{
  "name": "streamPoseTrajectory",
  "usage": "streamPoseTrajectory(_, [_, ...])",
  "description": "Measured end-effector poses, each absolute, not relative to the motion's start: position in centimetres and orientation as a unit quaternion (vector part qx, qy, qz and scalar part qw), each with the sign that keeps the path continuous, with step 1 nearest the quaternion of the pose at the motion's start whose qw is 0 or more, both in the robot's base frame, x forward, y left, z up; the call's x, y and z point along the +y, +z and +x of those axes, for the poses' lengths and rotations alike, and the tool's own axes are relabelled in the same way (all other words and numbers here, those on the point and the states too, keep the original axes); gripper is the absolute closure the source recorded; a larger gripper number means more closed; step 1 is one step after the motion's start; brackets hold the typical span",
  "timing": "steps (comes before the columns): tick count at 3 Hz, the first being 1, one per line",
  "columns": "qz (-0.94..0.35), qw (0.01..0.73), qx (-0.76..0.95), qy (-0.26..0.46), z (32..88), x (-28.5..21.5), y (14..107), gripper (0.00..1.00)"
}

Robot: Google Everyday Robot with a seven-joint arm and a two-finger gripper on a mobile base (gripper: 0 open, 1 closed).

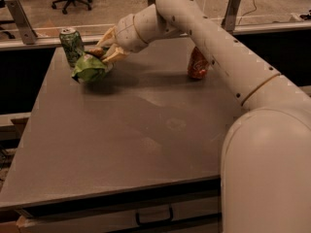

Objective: Move green rice chip bag near green can

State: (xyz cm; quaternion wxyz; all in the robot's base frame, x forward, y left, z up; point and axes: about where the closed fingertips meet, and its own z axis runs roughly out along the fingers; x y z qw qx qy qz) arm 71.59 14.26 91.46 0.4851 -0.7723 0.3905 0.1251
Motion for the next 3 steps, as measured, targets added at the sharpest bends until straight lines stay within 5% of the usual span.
streamPoseTrajectory(3, [-0.748, 0.496, 0.427, 0.109, 74.5, 16.2, 90.0, 0.37])
